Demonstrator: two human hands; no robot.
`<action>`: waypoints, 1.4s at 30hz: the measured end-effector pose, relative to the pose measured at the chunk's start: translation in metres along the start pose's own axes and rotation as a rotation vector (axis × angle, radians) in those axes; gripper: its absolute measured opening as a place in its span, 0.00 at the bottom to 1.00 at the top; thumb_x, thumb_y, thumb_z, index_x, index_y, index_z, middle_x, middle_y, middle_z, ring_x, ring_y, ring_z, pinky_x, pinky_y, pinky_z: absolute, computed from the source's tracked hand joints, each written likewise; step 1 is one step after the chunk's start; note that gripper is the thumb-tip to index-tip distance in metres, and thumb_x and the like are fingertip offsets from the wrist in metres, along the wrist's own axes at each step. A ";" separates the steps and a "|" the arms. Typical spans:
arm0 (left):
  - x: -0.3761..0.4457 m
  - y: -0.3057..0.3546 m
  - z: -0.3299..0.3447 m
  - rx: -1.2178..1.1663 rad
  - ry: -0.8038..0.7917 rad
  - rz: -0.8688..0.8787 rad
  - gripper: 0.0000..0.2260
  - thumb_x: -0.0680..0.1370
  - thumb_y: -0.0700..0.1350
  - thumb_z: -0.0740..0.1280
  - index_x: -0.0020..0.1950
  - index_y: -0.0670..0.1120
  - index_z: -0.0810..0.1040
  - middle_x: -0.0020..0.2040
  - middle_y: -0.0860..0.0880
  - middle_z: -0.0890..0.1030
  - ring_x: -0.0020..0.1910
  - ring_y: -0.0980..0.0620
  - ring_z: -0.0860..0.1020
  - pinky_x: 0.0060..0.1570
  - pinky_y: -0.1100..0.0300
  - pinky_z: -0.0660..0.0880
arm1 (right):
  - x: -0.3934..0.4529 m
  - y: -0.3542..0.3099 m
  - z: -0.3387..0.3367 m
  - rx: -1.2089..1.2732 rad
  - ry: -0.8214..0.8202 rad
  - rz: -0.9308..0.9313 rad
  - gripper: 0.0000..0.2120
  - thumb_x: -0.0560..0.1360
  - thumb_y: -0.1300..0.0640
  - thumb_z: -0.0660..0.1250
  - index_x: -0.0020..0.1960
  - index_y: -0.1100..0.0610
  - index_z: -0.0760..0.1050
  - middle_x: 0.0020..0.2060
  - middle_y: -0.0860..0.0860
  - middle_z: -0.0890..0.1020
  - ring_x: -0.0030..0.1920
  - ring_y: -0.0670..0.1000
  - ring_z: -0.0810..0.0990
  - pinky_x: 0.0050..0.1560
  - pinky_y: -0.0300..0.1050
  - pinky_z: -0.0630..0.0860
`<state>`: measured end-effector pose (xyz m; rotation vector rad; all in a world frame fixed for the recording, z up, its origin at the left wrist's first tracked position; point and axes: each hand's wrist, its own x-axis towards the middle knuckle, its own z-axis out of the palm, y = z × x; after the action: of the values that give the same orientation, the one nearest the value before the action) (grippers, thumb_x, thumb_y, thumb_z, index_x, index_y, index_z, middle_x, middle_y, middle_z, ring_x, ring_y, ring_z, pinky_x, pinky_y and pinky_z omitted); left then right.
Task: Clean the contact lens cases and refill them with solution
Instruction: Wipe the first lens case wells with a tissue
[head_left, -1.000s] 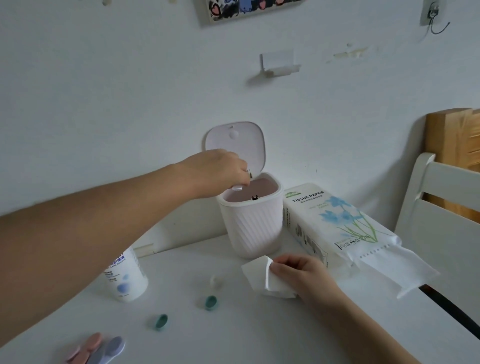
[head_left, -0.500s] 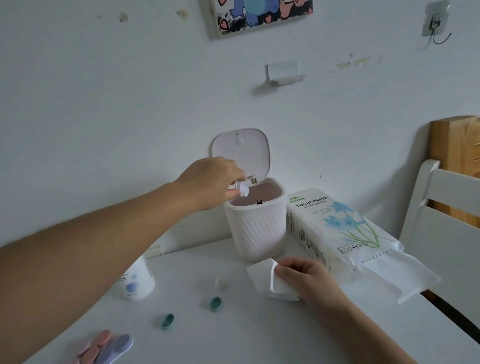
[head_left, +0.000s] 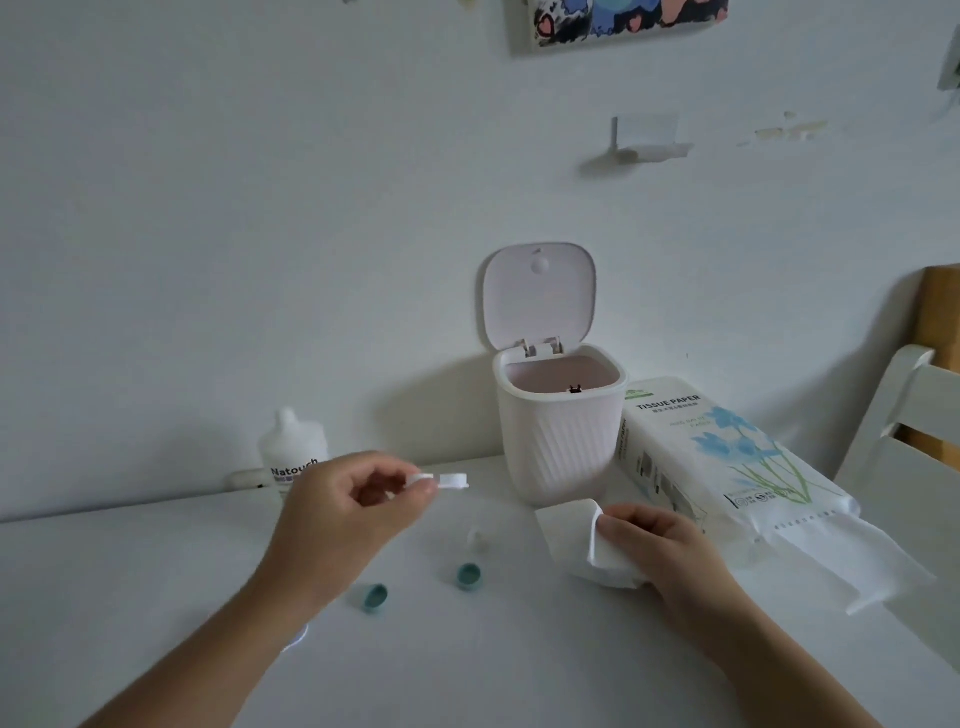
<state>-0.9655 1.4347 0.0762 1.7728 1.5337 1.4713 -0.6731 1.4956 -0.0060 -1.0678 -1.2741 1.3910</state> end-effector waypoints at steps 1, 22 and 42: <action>-0.009 -0.008 -0.002 -0.056 -0.013 -0.049 0.07 0.68 0.54 0.76 0.42 0.53 0.86 0.34 0.48 0.83 0.31 0.58 0.74 0.32 0.69 0.69 | -0.001 -0.001 0.000 0.000 -0.003 -0.008 0.12 0.70 0.51 0.71 0.46 0.59 0.85 0.35 0.54 0.84 0.34 0.50 0.80 0.33 0.40 0.74; -0.044 -0.054 -0.005 -0.283 -0.131 -0.100 0.12 0.63 0.53 0.79 0.46 0.59 0.86 0.38 0.50 0.84 0.38 0.57 0.80 0.41 0.64 0.78 | 0.002 -0.019 0.105 0.053 -0.277 -0.074 0.12 0.65 0.48 0.75 0.40 0.57 0.84 0.38 0.56 0.84 0.37 0.51 0.81 0.36 0.44 0.76; -0.051 -0.055 -0.002 -0.021 -0.144 0.100 0.13 0.71 0.53 0.76 0.54 0.63 0.82 0.42 0.54 0.84 0.44 0.52 0.81 0.45 0.66 0.76 | -0.009 -0.013 0.106 -0.183 -0.437 -0.067 0.16 0.68 0.43 0.74 0.47 0.54 0.86 0.41 0.53 0.87 0.40 0.48 0.83 0.40 0.40 0.78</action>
<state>-0.9874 1.4077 0.0100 1.9234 1.3724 1.3661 -0.7749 1.4681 0.0153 -0.8537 -1.7644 1.5302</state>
